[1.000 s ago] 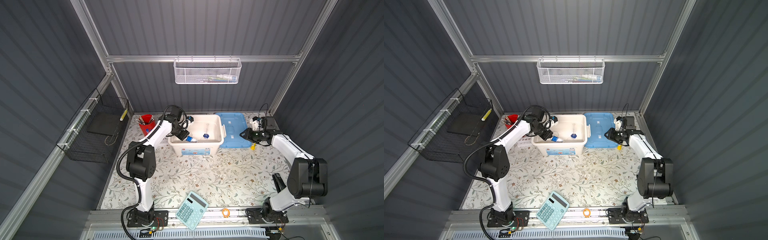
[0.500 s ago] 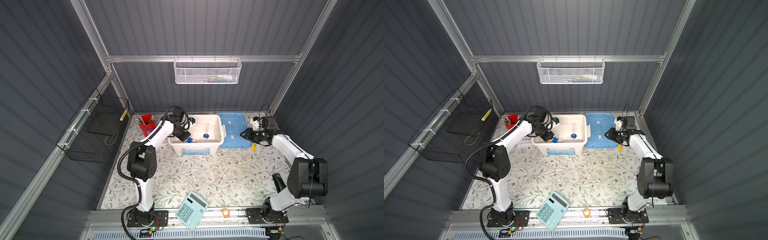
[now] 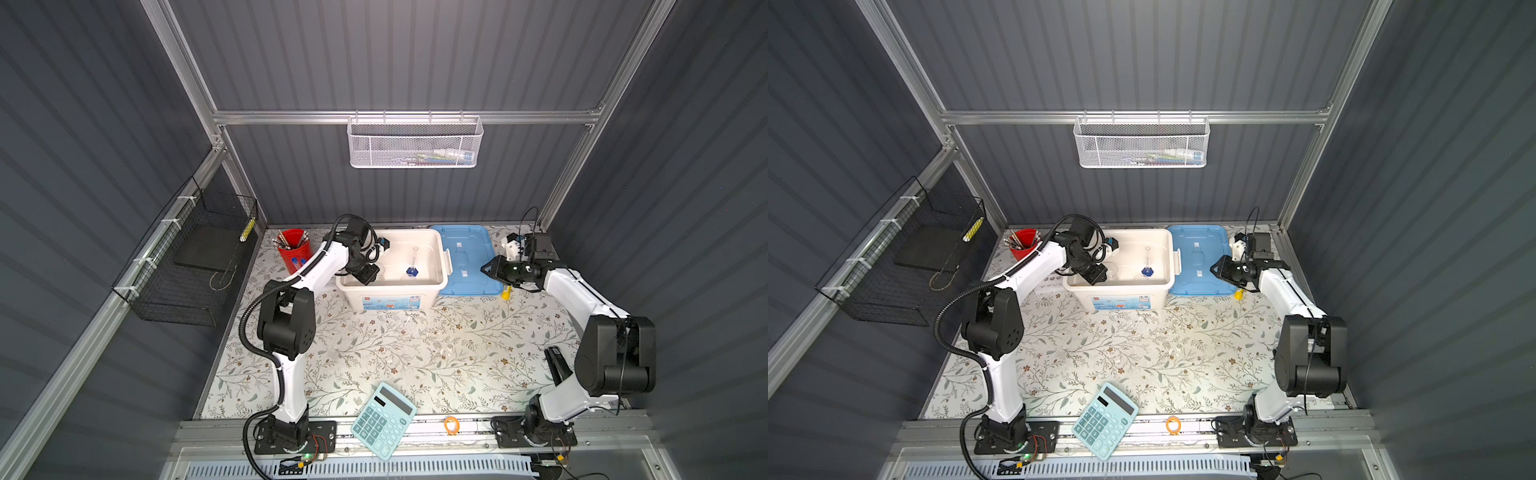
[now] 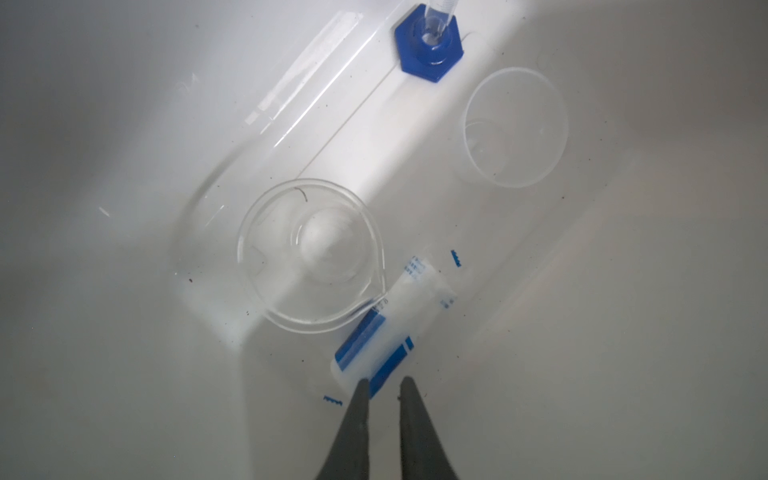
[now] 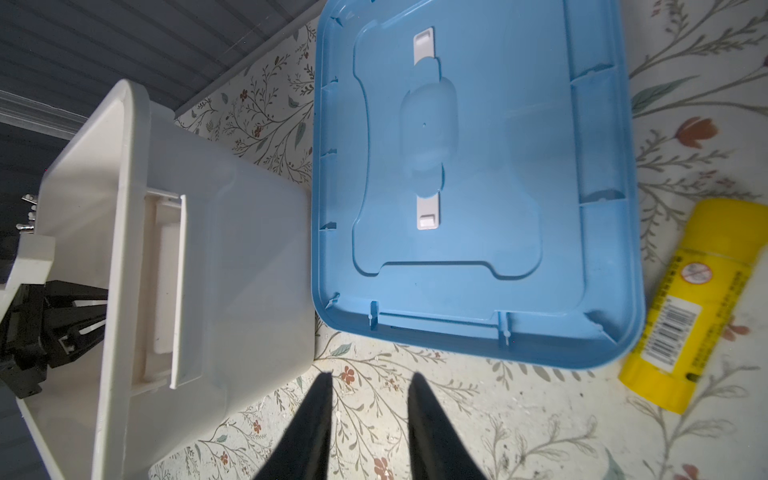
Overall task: Organize the chemistry lab equipment
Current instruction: 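Open left gripper and raise it while right gripper moves to the blue lid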
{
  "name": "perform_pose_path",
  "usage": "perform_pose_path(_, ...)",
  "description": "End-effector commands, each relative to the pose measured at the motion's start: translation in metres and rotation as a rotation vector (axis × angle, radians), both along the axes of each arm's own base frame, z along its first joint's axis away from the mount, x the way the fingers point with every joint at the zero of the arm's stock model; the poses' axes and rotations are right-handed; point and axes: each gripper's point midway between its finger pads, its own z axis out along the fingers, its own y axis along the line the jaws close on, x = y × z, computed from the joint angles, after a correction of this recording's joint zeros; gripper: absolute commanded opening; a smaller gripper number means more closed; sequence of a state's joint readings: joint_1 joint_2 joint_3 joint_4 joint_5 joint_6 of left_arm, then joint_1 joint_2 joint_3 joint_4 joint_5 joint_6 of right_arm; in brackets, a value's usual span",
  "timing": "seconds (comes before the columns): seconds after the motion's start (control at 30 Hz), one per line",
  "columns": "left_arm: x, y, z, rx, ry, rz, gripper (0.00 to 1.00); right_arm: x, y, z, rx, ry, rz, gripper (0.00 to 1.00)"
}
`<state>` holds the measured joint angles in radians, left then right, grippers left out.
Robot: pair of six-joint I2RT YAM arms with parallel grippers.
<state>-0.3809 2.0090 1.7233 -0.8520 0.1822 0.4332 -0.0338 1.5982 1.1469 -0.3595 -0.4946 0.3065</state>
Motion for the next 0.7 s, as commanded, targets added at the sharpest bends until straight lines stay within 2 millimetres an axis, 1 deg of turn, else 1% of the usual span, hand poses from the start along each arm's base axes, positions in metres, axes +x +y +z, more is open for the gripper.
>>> perform_pose_path(0.0,-0.001,-0.001,0.002,0.007,0.002,0.000,0.22,0.005,-0.001,0.004,0.003,-0.017,0.009,0.33)
perform_pose_path(0.23,0.001,-0.001,0.014,-0.001,-0.031,-0.001,0.29,0.004,-0.002,0.006,-0.003,-0.020,0.007,0.33)
perform_pose_path(0.37,0.002,-0.003,0.028,-0.020,-0.064,-0.005,0.32,0.004,-0.008,0.009,-0.030,-0.021,-0.004,0.35)
perform_pose_path(0.5,0.001,-0.003,0.047,-0.041,-0.111,-0.008,0.40,0.002,-0.020,0.008,-0.088,0.013,-0.024,0.36)
perform_pose_path(0.6,0.001,-0.004,0.066,-0.067,-0.161,-0.008,0.48,0.002,-0.033,0.004,-0.163,0.058,-0.045,0.37)
perform_pose_path(0.67,0.001,-0.005,0.080,-0.090,-0.199,-0.005,0.54,0.004,-0.047,0.000,-0.229,0.079,-0.079,0.37)
